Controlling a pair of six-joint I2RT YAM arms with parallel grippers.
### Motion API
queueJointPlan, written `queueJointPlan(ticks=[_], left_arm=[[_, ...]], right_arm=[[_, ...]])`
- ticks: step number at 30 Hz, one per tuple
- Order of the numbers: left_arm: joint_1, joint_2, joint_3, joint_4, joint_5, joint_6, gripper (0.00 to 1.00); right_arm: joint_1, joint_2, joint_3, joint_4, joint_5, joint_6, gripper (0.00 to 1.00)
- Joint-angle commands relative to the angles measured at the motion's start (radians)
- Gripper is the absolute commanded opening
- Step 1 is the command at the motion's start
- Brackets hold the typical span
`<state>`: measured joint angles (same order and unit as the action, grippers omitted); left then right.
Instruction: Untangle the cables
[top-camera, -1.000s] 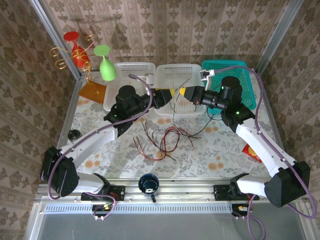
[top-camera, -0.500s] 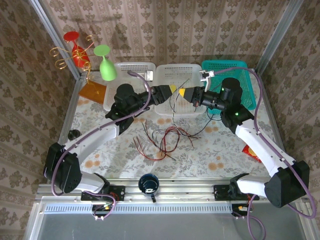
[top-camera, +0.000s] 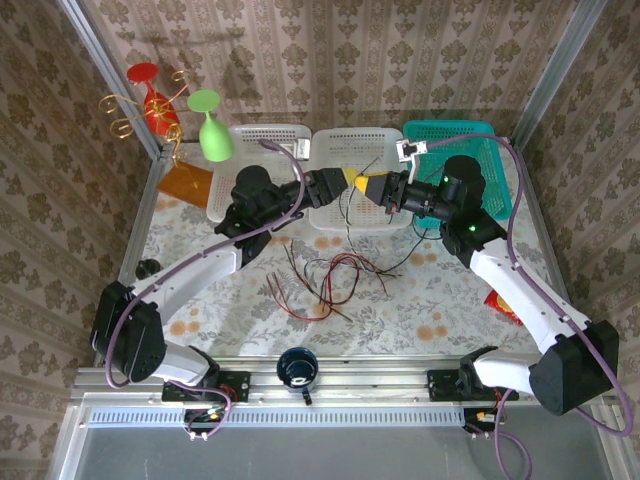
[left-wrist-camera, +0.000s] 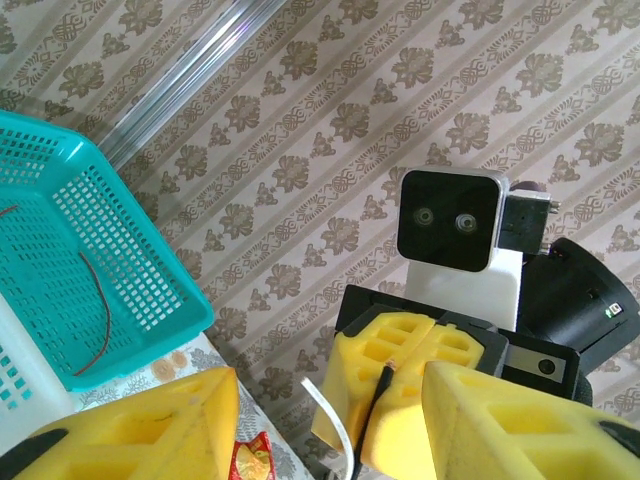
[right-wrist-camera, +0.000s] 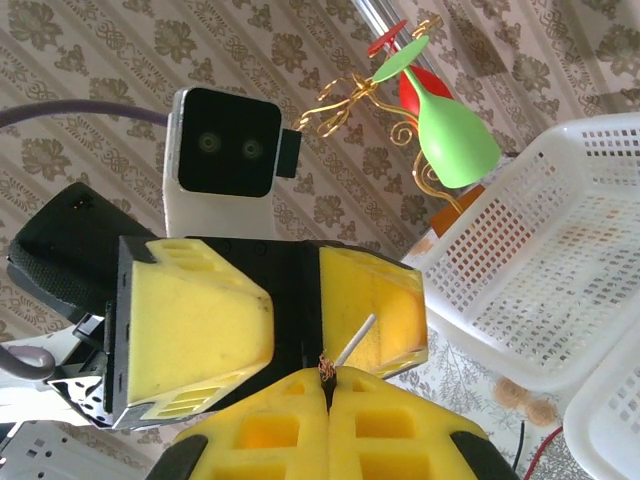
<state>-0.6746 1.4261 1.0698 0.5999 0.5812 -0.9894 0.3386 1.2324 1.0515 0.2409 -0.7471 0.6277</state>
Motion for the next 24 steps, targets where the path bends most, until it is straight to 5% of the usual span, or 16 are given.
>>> queueJointPlan(ticks=[1, 11, 19, 24], left_arm=[[-0.008, 0.01, 0.03, 0.046, 0.023, -0.017, 0.51], [-0.01, 0.009, 0.032, 0.055, 0.016, -0.018, 0.34], [-0.01, -0.017, 0.002, 0.05, -0.032, 0.0, 0.0], [-0.008, -0.065, 0.004, 0.001, -0.096, 0.062, 0.0]], right_arm=[[0.009, 0.013, 0.003, 0.049, -0.037, -0.01, 0.0], [0.012, 0.029, 0.005, 0.044, -0.043, -0.013, 0.0], [0.011, 0.022, 0.004, 0.029, -0.025, -0.016, 0.0], [0.007, -0.034, -0.008, -0.025, 0.076, -0.017, 0.0]])
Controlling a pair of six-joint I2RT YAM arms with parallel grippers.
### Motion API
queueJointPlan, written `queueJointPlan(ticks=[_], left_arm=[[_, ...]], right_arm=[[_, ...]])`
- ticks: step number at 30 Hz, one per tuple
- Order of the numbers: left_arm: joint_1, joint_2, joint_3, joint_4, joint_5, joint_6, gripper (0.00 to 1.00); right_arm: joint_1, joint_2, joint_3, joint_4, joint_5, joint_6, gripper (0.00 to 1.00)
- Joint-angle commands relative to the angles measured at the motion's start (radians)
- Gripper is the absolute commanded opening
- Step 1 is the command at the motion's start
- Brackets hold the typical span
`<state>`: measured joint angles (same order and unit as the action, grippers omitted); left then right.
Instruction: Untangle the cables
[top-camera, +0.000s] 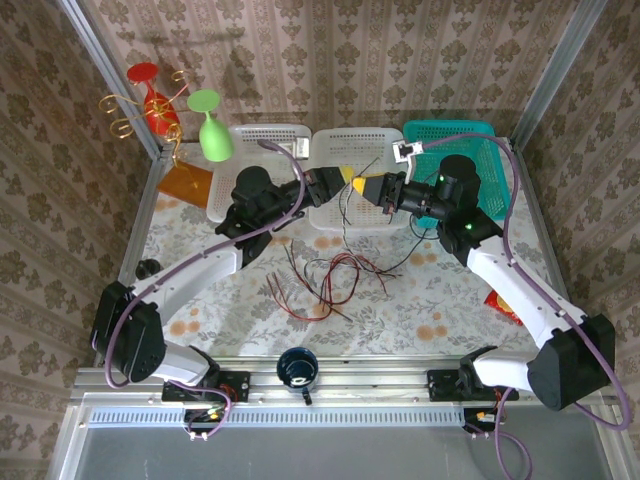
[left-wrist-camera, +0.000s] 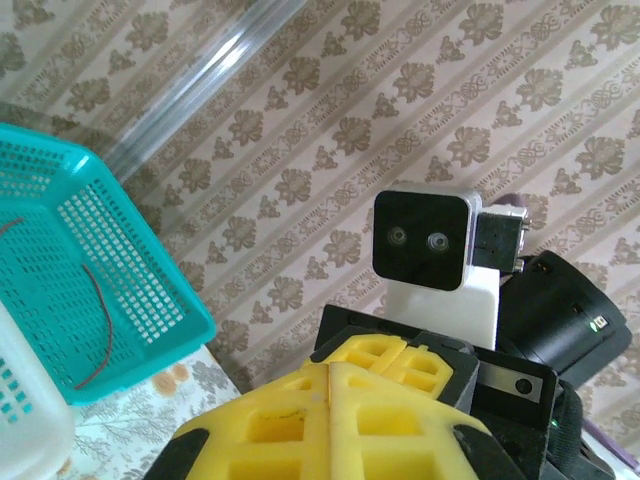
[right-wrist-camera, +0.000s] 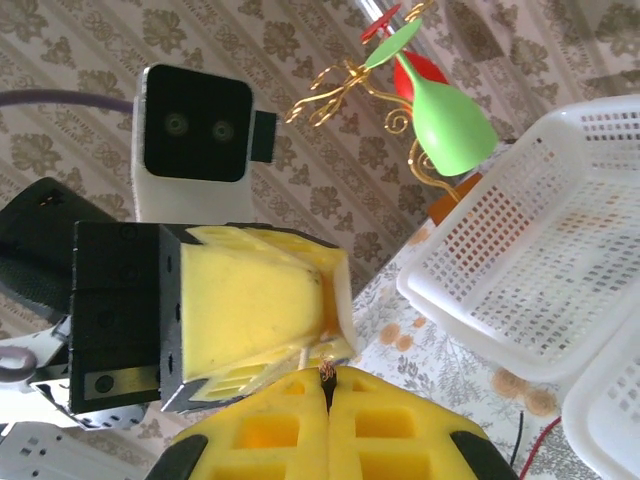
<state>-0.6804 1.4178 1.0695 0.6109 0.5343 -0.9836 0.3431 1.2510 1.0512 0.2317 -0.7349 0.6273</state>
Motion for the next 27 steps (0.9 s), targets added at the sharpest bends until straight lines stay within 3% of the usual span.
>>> queueJointPlan(ticks=[1, 9, 16, 27], left_arm=[[-0.002, -0.07, 0.008, -0.035, -0.063, 0.081, 0.0], [-0.004, -0.158, 0.049, -0.21, -0.163, 0.239, 0.0], [-0.01, -0.302, 0.007, -0.316, -0.422, 0.398, 0.0], [0.001, -0.447, -0.058, -0.459, -0.721, 0.463, 0.0]], right_arm=[[0.002, -0.073, -0.011, -0.03, 0.089, -0.024, 0.0], [-0.024, -0.168, -0.011, -0.163, 0.224, -0.065, 0.0], [-0.038, -0.266, 0.009, -0.255, 0.442, -0.082, 0.0], [-0.055, -0.398, 0.032, -0.348, 0.785, -0.168, 0.0]])
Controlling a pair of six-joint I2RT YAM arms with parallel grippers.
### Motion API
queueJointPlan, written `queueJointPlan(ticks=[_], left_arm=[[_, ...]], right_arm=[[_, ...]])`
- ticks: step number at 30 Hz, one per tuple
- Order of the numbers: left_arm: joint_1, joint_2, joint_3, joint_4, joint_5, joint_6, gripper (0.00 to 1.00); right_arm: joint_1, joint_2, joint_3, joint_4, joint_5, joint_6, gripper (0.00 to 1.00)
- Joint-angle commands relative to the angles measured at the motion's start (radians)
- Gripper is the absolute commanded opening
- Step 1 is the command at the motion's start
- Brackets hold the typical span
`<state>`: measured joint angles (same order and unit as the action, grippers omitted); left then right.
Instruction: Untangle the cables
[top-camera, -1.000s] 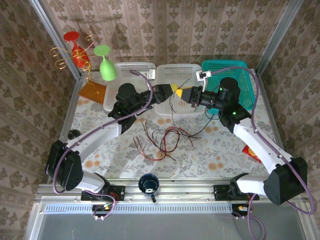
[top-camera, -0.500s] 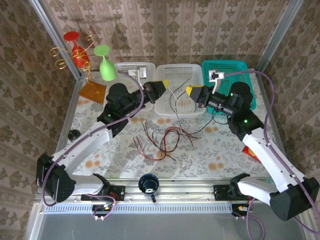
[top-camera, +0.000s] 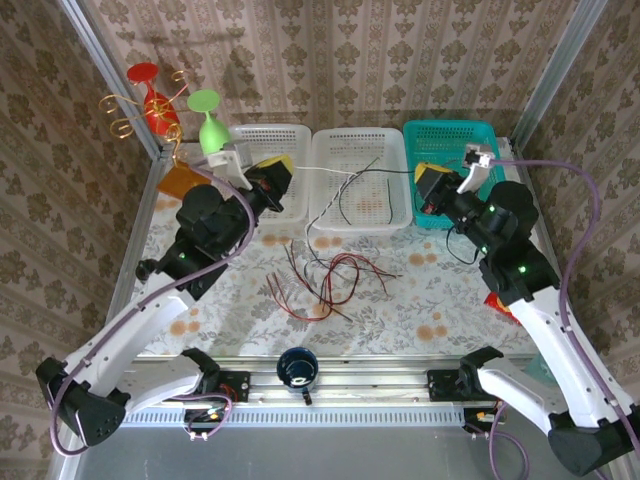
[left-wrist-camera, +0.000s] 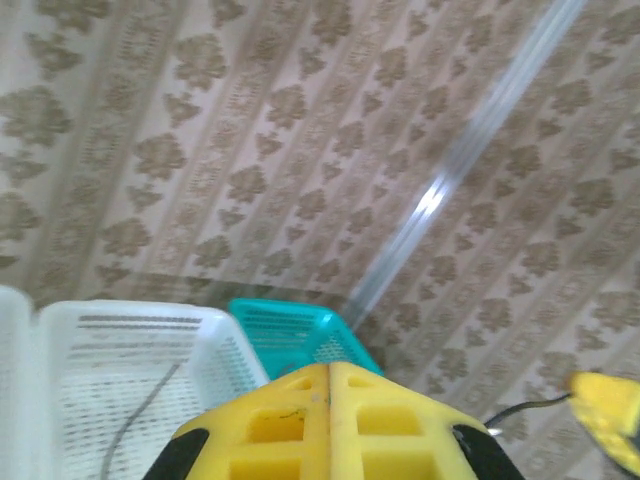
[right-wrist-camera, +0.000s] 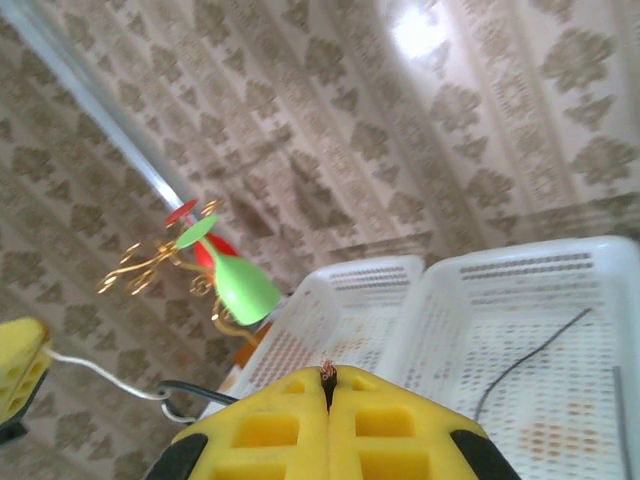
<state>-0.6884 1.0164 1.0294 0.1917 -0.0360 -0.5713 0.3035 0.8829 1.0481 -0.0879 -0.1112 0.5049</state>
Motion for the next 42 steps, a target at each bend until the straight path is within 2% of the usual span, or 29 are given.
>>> queueJointPlan(ticks=[1, 9, 12, 17, 24, 29, 42], left_arm=[[0.013, -0.06, -0.024, -0.044, -0.174, 0.057, 0.0], [0.065, -0.132, -0.015, -0.155, -0.256, 0.119, 0.0], [0.112, -0.162, -0.001, -0.231, -0.272, 0.128, 0.0], [0.198, -0.22, -0.003, -0.292, -0.285, 0.148, 0.0], [0.374, -0.242, 0.026, -0.434, -0.203, 0.15, 0.0], [0.505, -0.265, 0.012, -0.495, -0.127, 0.128, 0.0], [0.715, -0.289, -0.044, -0.595, 0.031, 0.036, 0.0]], right_arm=[[-0.018, -0.041, 0.038, -0.028, 0.182, -0.051, 0.0], [-0.037, -0.065, 0.079, -0.062, 0.283, -0.119, 0.0], [-0.054, -0.077, 0.087, -0.08, 0.342, -0.135, 0.0], [-0.113, -0.091, 0.106, -0.087, 0.357, -0.136, 0.0], [-0.173, -0.085, 0.143, -0.114, 0.385, -0.17, 0.0], [-0.202, -0.087, 0.152, -0.133, 0.476, -0.177, 0.0], [-0.234, -0.166, 0.054, -0.09, 0.646, -0.169, 0.0]])
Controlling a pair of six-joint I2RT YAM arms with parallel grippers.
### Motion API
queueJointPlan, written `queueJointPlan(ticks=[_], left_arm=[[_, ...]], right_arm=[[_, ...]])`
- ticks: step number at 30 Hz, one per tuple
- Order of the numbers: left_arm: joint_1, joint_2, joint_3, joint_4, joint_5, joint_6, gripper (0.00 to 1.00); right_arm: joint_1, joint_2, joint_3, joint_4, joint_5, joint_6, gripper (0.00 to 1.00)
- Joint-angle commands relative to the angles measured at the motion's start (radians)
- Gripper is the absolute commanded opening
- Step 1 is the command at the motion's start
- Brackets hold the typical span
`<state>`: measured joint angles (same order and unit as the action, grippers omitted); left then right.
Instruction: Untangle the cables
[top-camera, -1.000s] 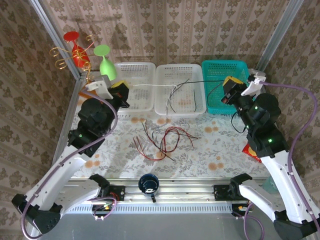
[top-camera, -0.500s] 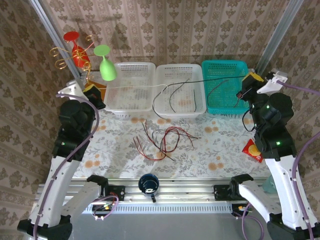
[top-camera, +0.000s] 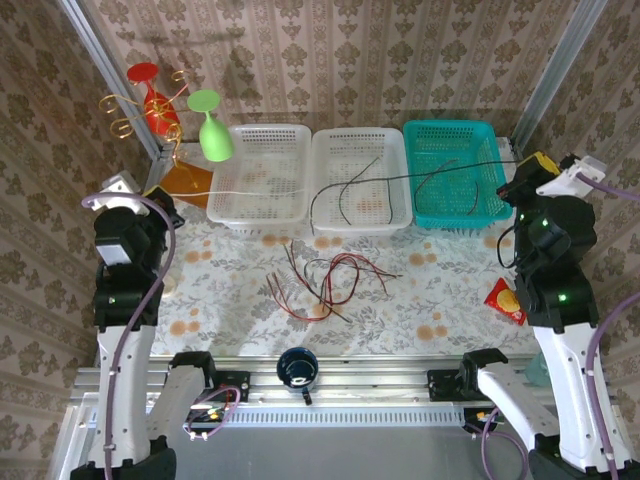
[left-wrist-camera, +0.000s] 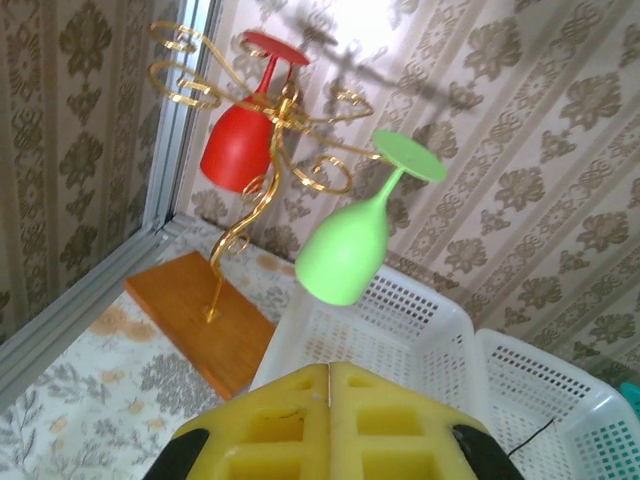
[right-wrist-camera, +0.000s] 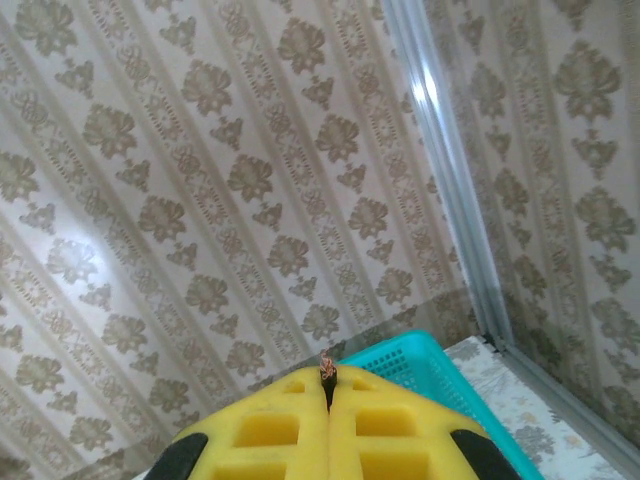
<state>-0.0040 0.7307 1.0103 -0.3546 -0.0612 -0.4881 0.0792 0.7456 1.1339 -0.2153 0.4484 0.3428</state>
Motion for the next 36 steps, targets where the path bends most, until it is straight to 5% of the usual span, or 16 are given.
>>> queueJointPlan(ticks=[1, 16, 36], left_arm=[[0.043, -0.006, -0.037, -0.048, 0.075, -0.061, 0.0], [0.245, -0.014, -0.073, -0.118, 0.177, -0.068, 0.0], [0.34, 0.026, -0.165, -0.086, 0.24, -0.127, 0.0]], right_arm=[[-0.013, -0.04, -0.048, 0.054, 0.073, -0.01, 0.0], [-0.039, -0.056, -0.074, 0.016, 0.158, -0.038, 0.0], [-0.151, -0.048, -0.108, -0.008, 0.262, -0.094, 0.0]])
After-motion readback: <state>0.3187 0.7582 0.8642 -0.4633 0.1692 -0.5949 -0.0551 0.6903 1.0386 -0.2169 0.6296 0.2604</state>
